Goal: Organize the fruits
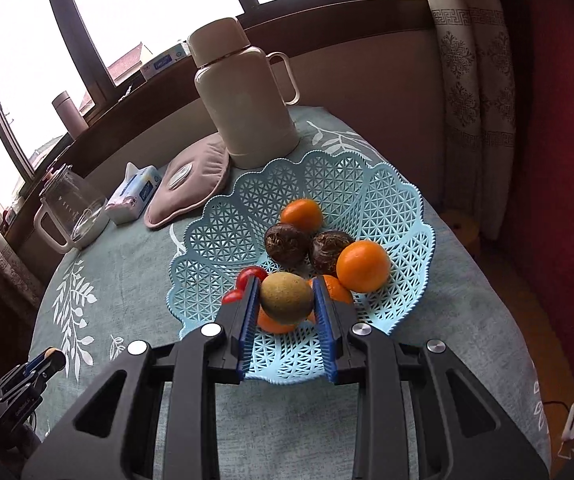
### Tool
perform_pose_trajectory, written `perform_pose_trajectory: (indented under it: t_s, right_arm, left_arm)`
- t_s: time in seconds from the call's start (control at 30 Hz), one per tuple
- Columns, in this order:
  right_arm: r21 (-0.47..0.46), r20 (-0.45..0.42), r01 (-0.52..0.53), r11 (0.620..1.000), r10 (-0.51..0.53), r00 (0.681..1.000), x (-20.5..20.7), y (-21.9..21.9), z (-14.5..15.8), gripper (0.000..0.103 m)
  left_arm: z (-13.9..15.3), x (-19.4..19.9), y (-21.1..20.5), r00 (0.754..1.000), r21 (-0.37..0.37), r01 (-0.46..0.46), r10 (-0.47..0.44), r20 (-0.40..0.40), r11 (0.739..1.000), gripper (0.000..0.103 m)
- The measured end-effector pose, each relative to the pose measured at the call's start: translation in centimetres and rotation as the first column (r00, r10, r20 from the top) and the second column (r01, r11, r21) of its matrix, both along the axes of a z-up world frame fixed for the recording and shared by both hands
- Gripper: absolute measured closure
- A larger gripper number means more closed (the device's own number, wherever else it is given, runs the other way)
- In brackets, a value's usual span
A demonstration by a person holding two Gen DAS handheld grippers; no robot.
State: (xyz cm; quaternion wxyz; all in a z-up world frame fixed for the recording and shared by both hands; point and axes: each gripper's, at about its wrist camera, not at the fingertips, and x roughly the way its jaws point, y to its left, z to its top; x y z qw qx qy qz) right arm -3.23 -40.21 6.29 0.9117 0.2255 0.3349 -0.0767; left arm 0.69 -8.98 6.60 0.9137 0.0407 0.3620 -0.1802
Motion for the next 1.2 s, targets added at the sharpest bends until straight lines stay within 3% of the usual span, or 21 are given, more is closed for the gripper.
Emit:
perform_pose_trajectory:
  t_s: [0.43,0.57,0.8,1.2]
  right_arm:
    - [0.013,-0.012,-0.002,1.000,0.003,1.000,0.2,0.4,-0.3,0.075]
    - [0.028,-0.001,0.027,0.999,-0.027,1.000,-0.2,-0.2,-0.2,0.061]
    - [0.038,0.020,0.056,0.998,-0.057,0.998,-0.7,-0.8,0.4,0.061]
    - [0.043,0.070,0.094,0.995,-0.097,0.993,-1.7,-1.6,1.8,0.053]
  left_arm:
    - [0.4,0.1,-1.4,1.000,-0.010,0.031,-0.031,0.006,0.999,0.077]
    - [0.4,0.1,-1.7,0.999,-0.012,0.038,-0.038,0.004,0.999,0.077]
    - [0.6,0.2,-2.7,0.998,-0.015,0.062,-0.062,0.005,0.998,0.077]
    - [1.3,1.3,-8.8,0.986,-0.021,0.162,-0.161,0.031,0.987,0.077]
